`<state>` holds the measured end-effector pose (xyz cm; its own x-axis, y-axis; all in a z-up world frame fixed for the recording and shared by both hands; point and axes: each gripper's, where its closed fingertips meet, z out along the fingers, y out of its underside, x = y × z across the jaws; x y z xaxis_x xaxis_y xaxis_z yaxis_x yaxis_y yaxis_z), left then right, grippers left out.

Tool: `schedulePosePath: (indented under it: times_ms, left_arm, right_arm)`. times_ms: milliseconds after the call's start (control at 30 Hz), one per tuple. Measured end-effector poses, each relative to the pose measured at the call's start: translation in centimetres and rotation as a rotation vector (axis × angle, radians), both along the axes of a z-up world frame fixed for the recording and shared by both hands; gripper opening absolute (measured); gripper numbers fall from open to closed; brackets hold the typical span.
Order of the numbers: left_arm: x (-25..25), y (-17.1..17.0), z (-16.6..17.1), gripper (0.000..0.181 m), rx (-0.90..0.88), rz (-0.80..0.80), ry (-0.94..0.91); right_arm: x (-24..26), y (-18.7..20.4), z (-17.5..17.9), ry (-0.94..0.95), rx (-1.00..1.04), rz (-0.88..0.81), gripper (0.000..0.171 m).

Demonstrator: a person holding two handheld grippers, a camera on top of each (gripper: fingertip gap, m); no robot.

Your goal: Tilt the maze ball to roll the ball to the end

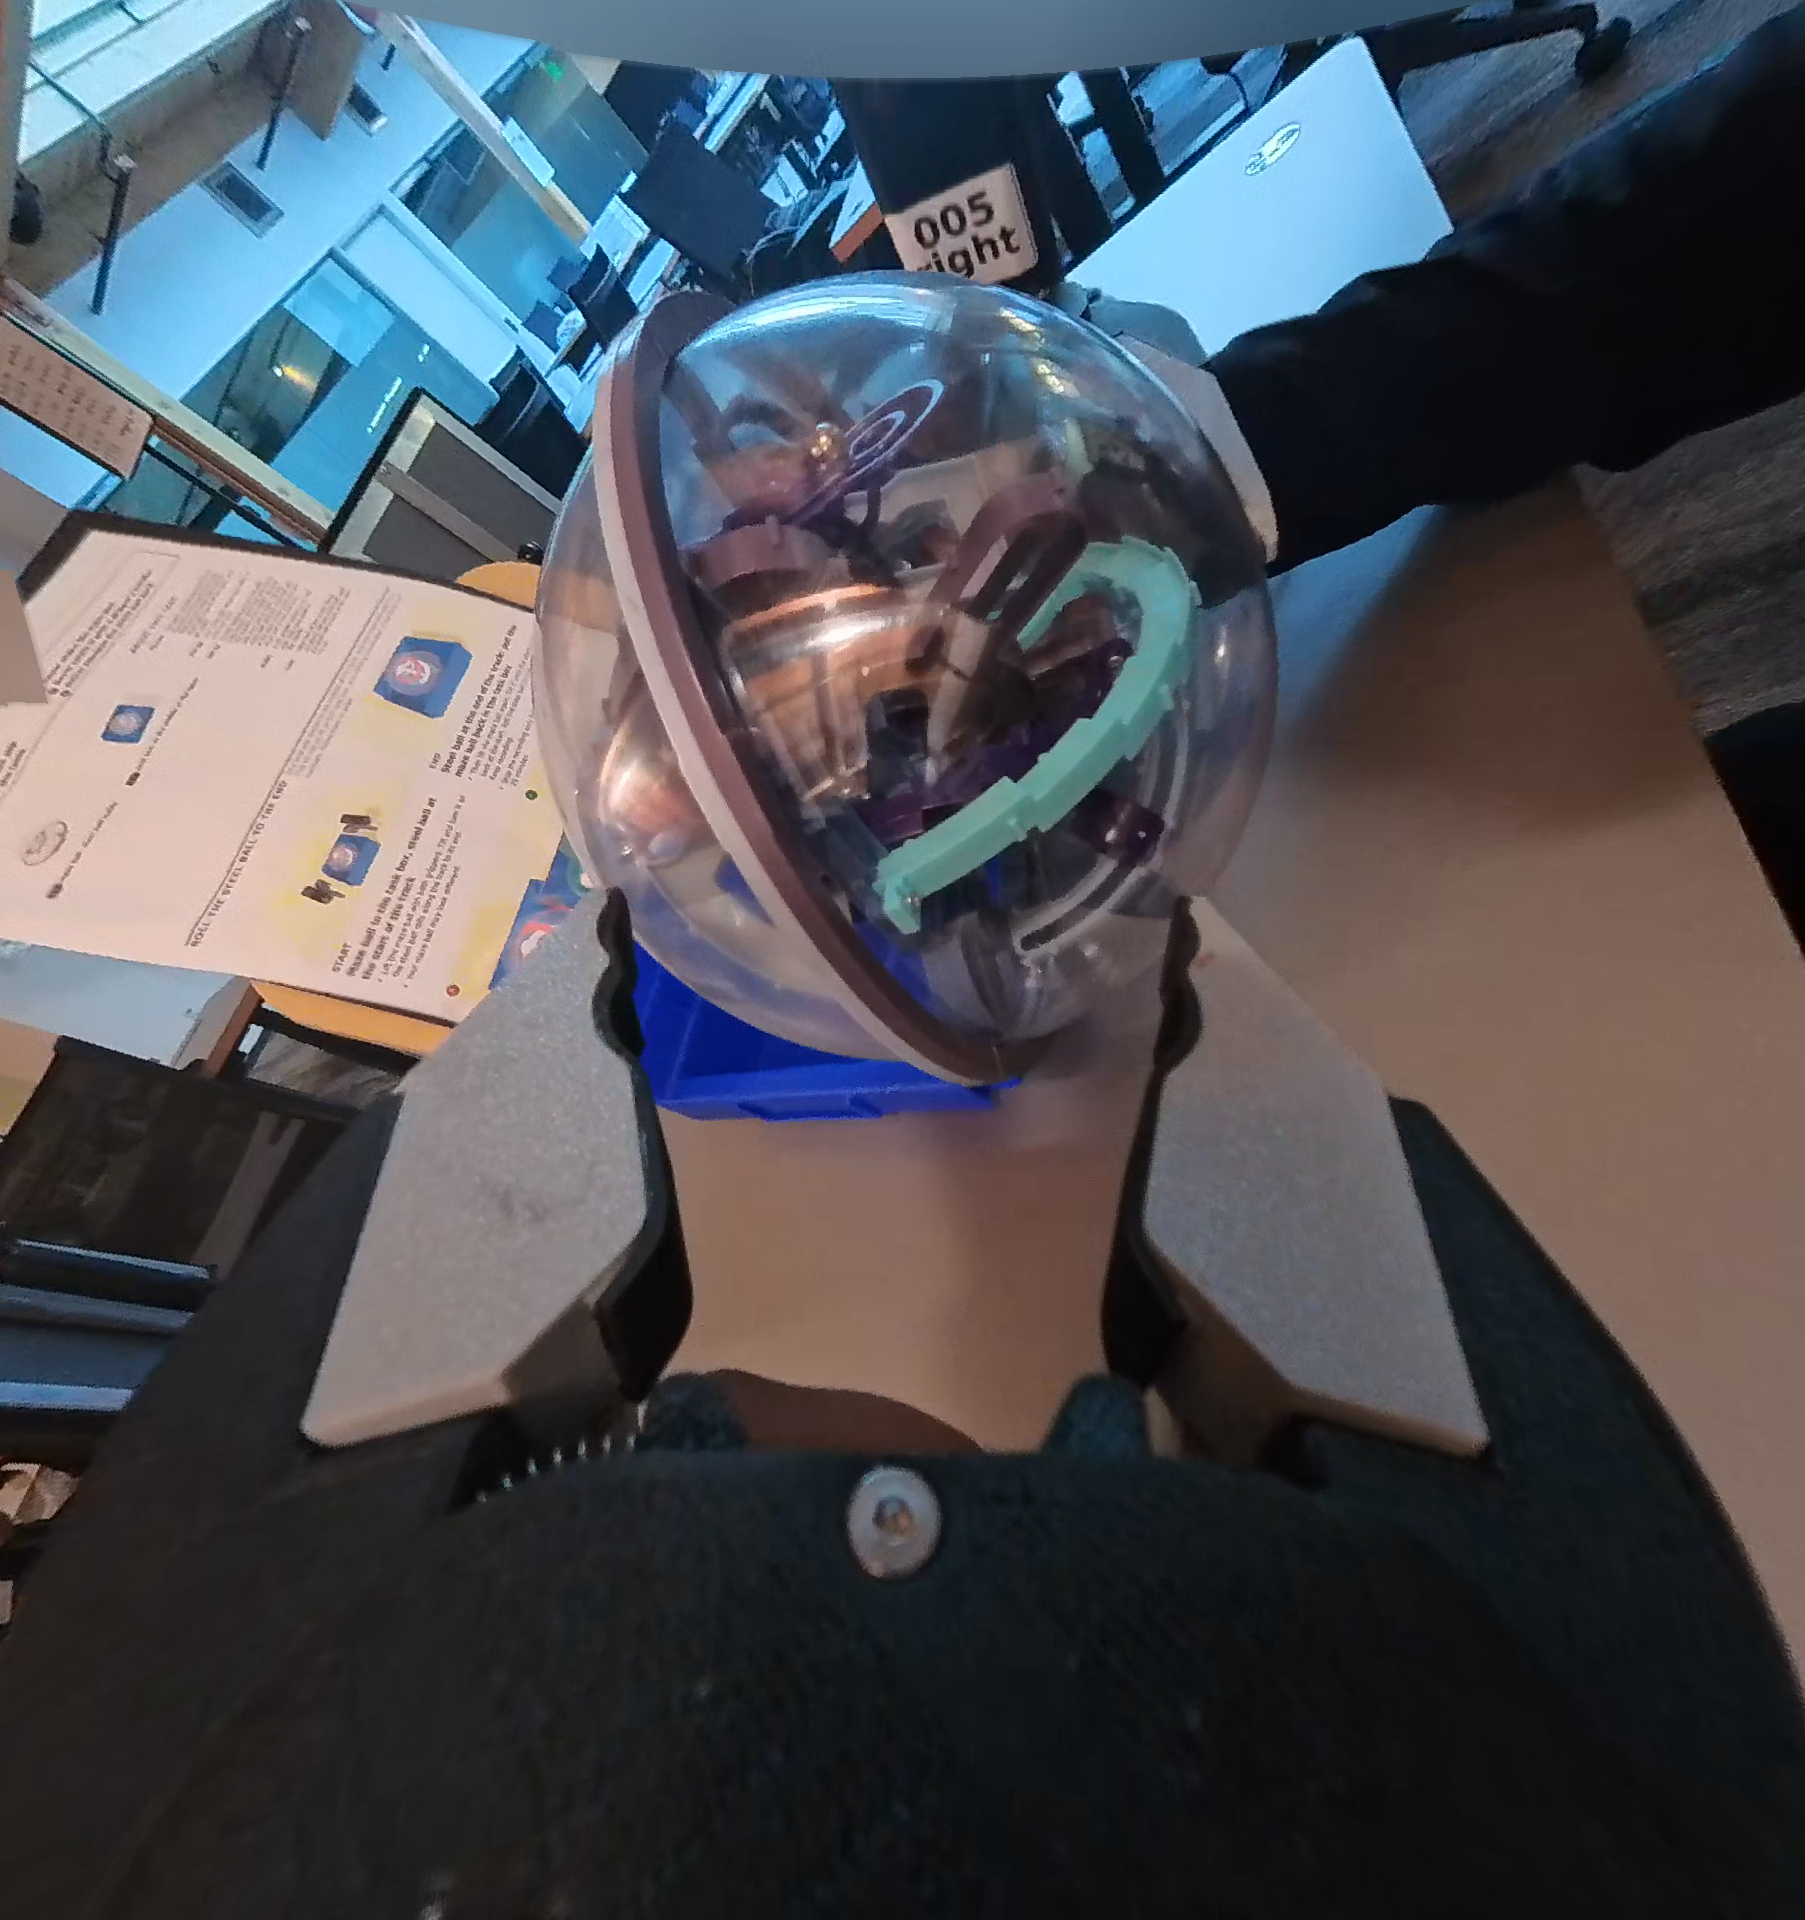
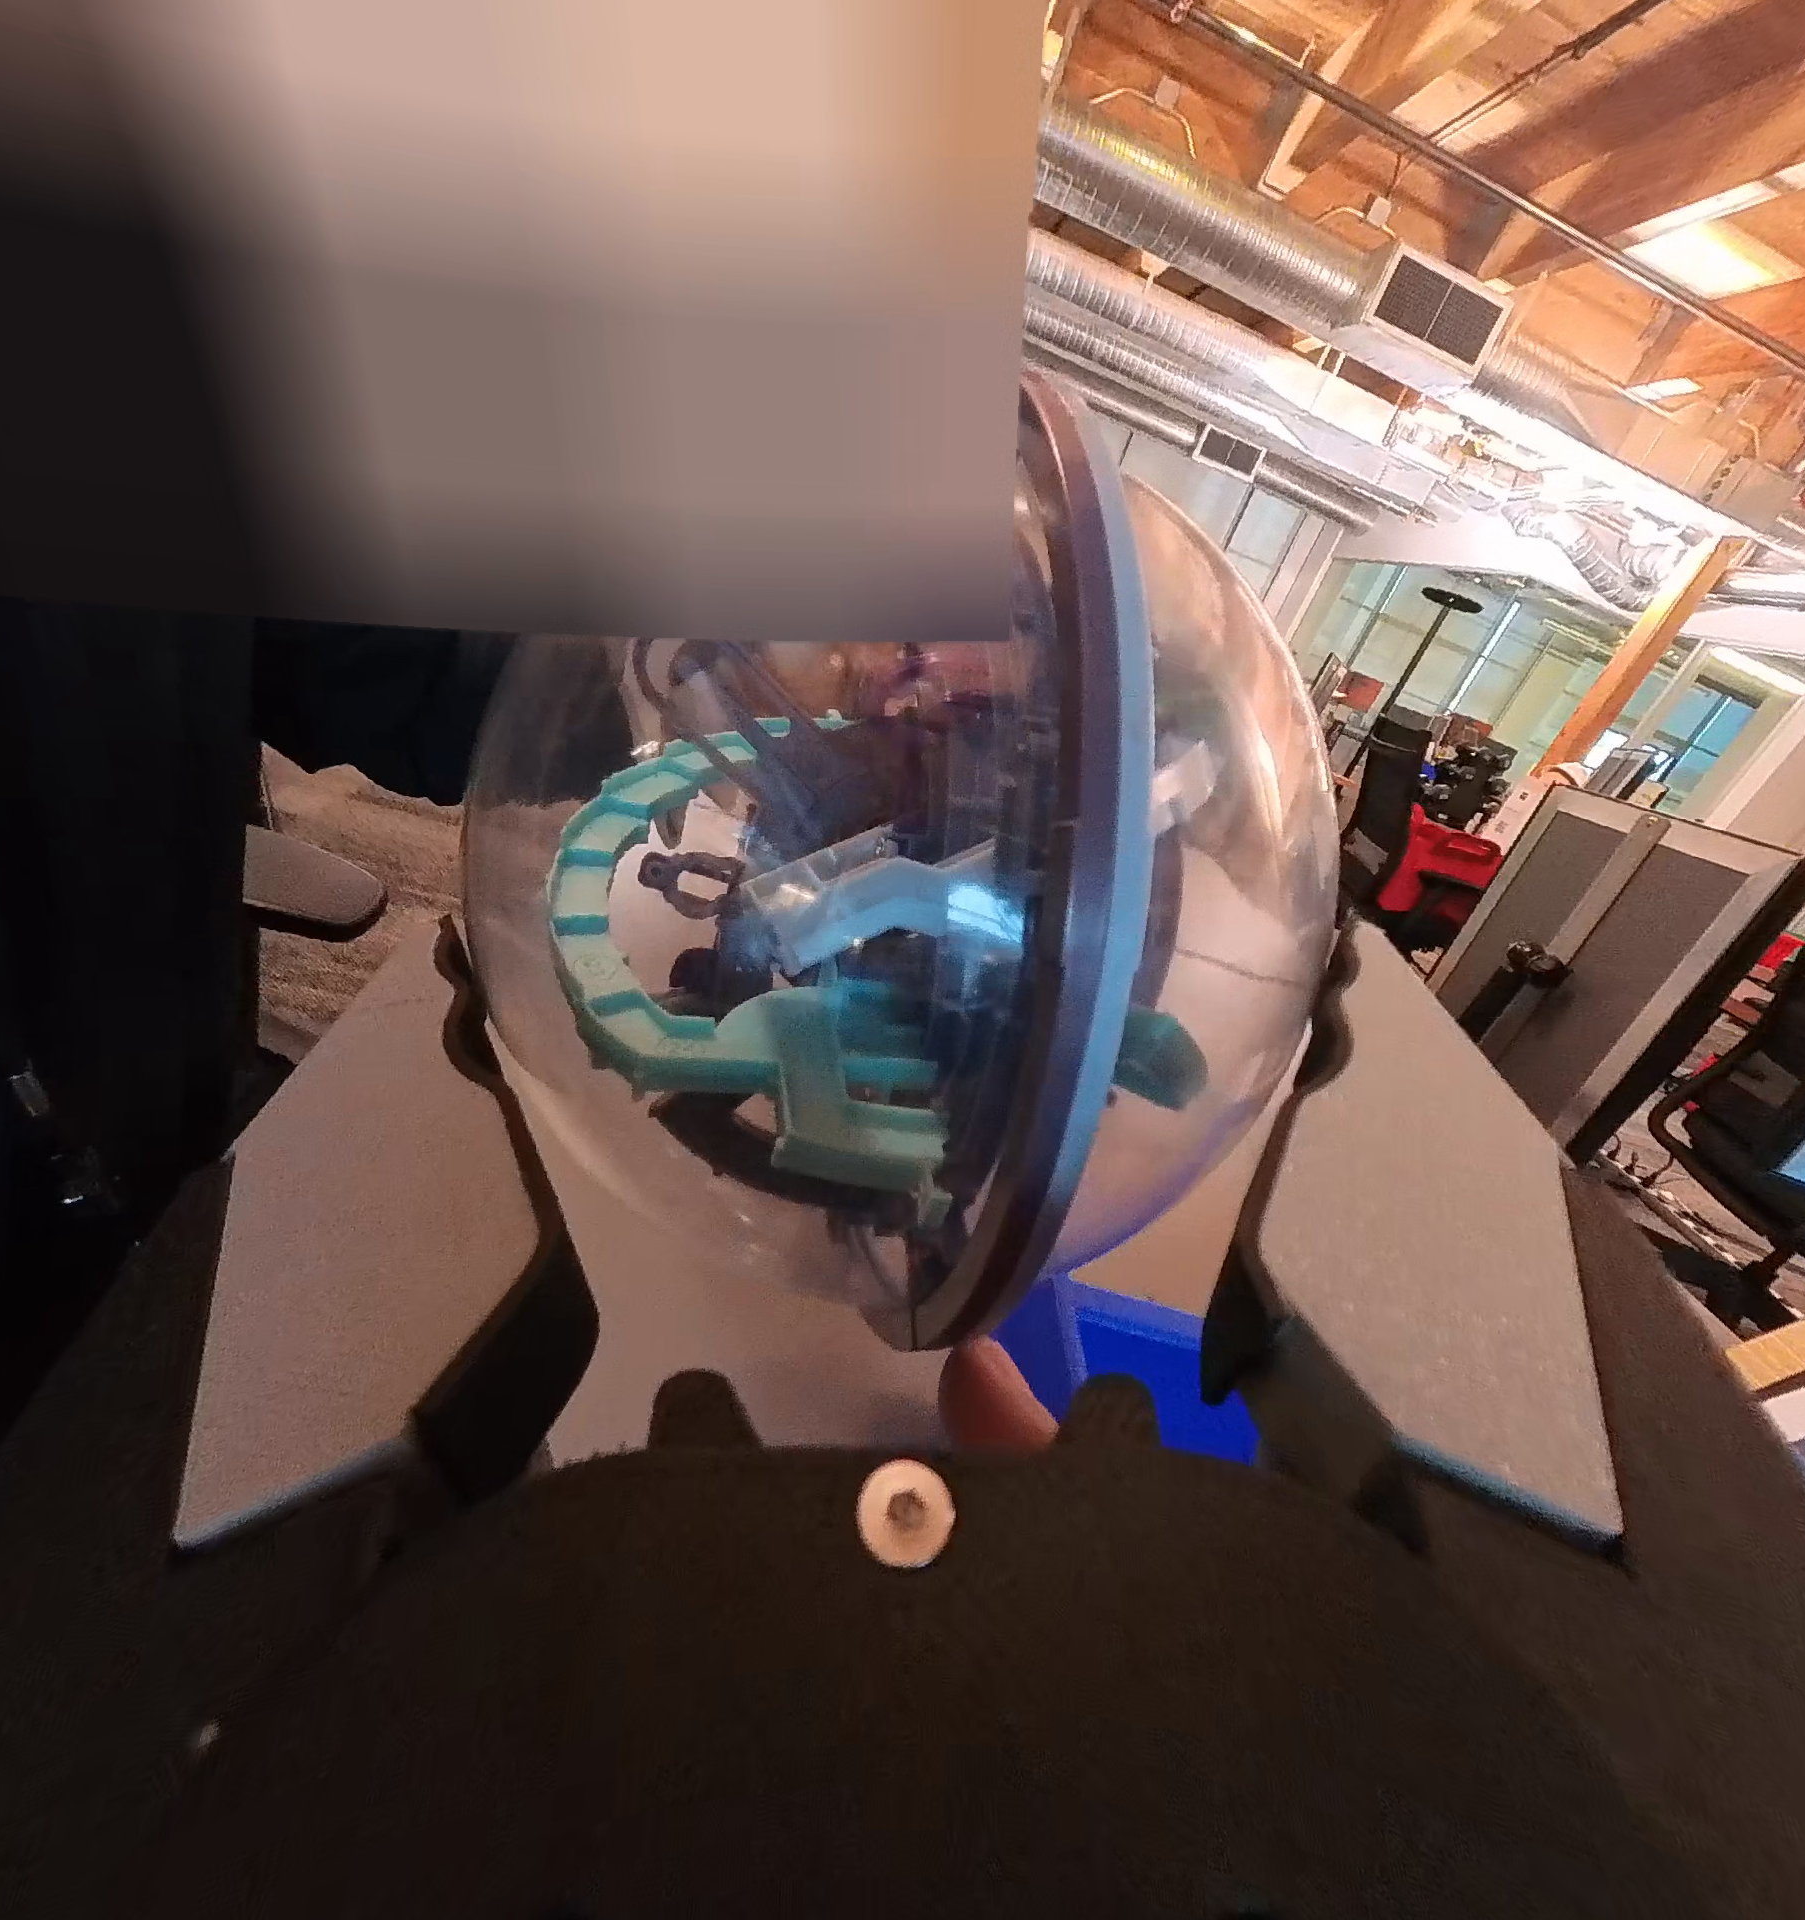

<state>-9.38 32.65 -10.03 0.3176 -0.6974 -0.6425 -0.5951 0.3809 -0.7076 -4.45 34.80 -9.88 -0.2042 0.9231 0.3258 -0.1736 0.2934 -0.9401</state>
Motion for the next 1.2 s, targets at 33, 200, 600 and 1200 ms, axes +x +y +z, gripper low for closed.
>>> schedulePosePath:
  times_ms: [33,200,600,1200]
  left_arm:
    - [0.0,0.0,0.1,0.100,0.000,0.001,0.002]
    - [0.4,-0.3,0.3,0.100,0.003,0.002,0.006]
    - [0.6,-0.6,0.4,0.100,0.007,0.005,0.012]
    - [0.4,0.2,-1.1,0.101,0.025,0.017,-0.015]
  right_arm:
    - [0.0,0.0,0.0,0.004,-0.001,0.002,0.151]
    - [0.3,-0.2,0.2,0.014,-0.004,0.008,0.151]
    - [0.4,-0.3,-0.1,0.018,-0.009,0.021,0.151]
    - [0.4,-0.1,-0.6,-0.008,0.044,-0.029,0.151]
